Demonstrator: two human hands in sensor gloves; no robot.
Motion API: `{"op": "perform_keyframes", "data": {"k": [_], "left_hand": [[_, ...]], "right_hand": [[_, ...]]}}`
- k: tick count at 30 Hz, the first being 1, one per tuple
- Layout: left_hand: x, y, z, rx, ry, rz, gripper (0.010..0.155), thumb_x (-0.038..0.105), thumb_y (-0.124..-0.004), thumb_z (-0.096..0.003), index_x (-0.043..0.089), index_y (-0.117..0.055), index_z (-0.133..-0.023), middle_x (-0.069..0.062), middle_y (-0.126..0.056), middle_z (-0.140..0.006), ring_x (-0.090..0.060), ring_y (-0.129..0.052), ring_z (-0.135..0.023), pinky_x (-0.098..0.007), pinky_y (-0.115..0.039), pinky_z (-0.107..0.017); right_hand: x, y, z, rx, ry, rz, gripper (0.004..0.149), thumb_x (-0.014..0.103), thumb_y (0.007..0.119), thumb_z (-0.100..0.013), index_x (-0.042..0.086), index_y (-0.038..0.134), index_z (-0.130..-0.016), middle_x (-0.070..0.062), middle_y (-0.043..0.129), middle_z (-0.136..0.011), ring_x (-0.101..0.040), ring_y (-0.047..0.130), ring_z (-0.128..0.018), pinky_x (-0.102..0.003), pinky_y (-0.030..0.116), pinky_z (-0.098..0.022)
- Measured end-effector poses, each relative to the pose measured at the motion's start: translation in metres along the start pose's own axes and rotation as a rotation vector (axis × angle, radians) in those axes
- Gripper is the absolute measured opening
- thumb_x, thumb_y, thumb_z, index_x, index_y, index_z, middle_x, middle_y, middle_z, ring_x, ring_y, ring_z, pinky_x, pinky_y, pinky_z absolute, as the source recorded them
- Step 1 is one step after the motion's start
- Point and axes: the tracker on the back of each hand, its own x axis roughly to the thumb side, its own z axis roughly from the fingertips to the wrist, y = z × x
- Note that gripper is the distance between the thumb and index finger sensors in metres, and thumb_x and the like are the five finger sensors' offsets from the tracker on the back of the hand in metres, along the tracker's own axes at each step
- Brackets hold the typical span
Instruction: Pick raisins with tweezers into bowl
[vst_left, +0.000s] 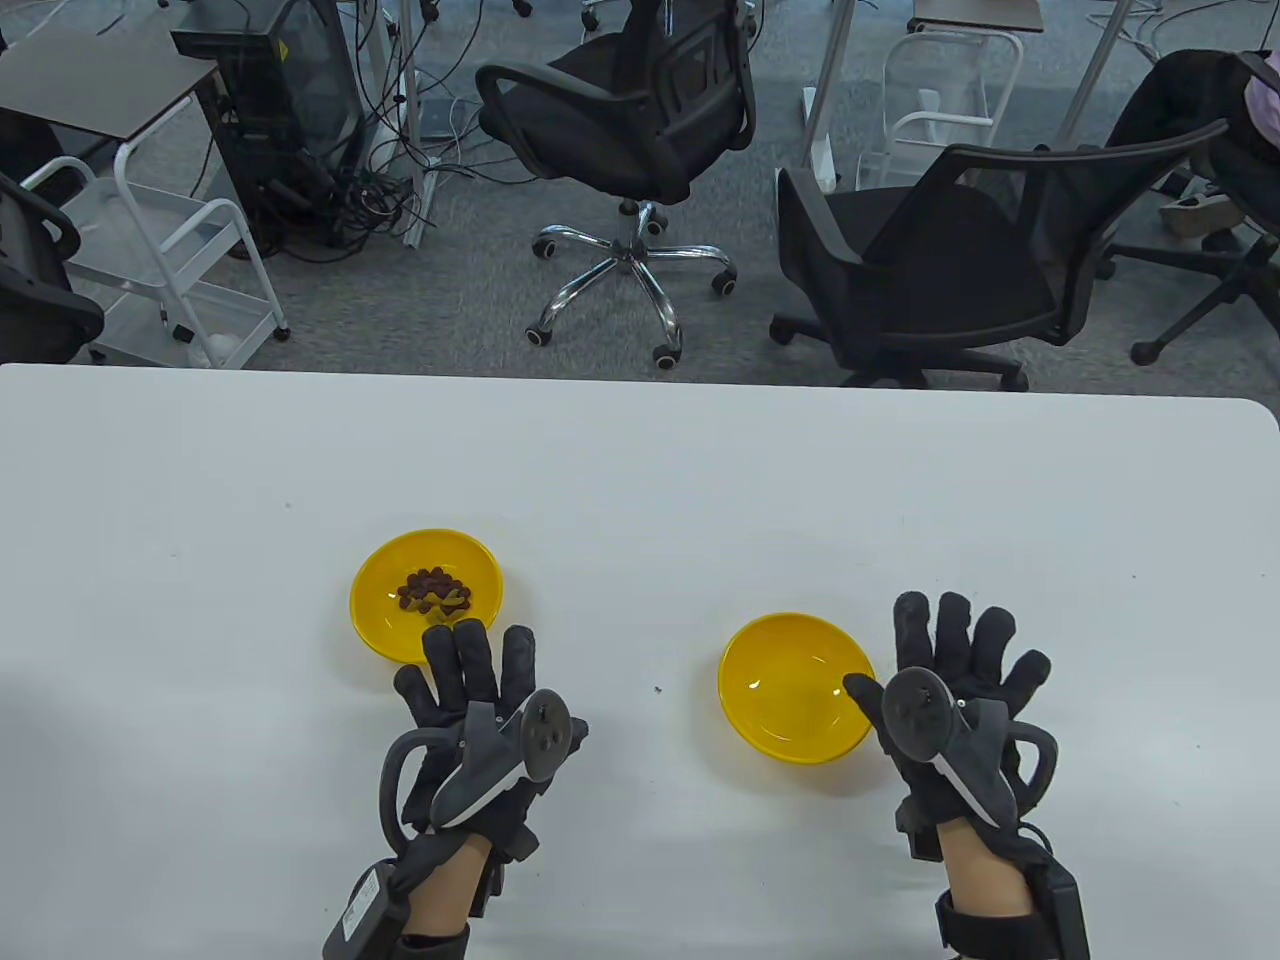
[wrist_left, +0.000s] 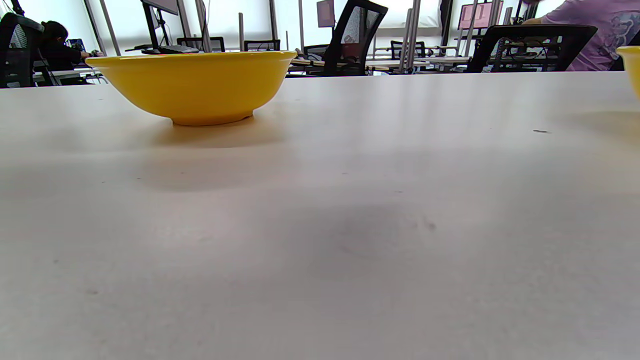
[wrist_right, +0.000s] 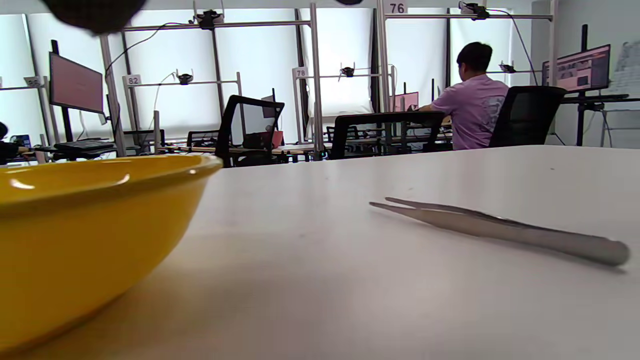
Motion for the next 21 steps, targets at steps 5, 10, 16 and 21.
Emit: {"op": "perform_keyframes", "data": {"k": [5, 10, 16, 21], "left_hand": [[-0.001, 0.000, 0.000, -0.002, 0.009, -0.001, 0.095, 0.071, -0.040, -0.0528, 0.011, 0.010, -0.107, -0.039, 0.009, -0.111, -0.067, 0.003, -0.101, -0.083, -0.010, -0.063], [-0.001, 0.000, -0.001, -0.006, 0.009, 0.001, 0.095, 0.071, -0.041, -0.0528, 0.011, 0.010, -0.107, -0.039, 0.009, -0.111, -0.067, 0.003, -0.101, -0.083, -0.010, -0.063], [-0.002, 0.000, -0.002, -0.011, 0.016, 0.006, 0.095, 0.070, -0.041, -0.0529, 0.011, 0.010, -0.107, -0.039, 0.009, -0.111, -0.067, 0.003, -0.101, -0.083, -0.010, -0.063], [-0.004, 0.001, -0.002, -0.010, 0.026, 0.015, 0.094, 0.070, -0.041, -0.0529, 0.012, 0.009, -0.107, -0.039, 0.009, -0.111, -0.067, 0.002, -0.101, -0.083, -0.010, -0.063]], "right_hand": [[-0.034, 0.010, -0.016, 0.095, 0.201, -0.022, 0.082, 0.053, 0.069, -0.045, 0.024, 0.030, -0.112, -0.014, 0.031, -0.118, -0.056, 0.021, -0.111, -0.077, 0.016, -0.068], [-0.061, 0.028, -0.026, 0.177, 0.321, 0.090, 0.079, 0.050, 0.071, -0.046, 0.021, 0.037, -0.112, -0.012, 0.036, -0.118, -0.055, 0.023, -0.111, -0.077, 0.017, -0.068], [-0.072, 0.046, -0.033, 0.239, 0.380, 0.140, 0.075, 0.048, 0.070, -0.046, 0.022, 0.043, -0.111, -0.010, 0.041, -0.118, -0.054, 0.027, -0.111, -0.076, 0.017, -0.069], [-0.068, 0.052, -0.037, 0.276, 0.375, 0.164, 0.072, 0.047, 0.069, -0.047, 0.027, 0.042, -0.111, -0.010, 0.041, -0.118, -0.054, 0.025, -0.112, -0.076, 0.017, -0.069]]}}
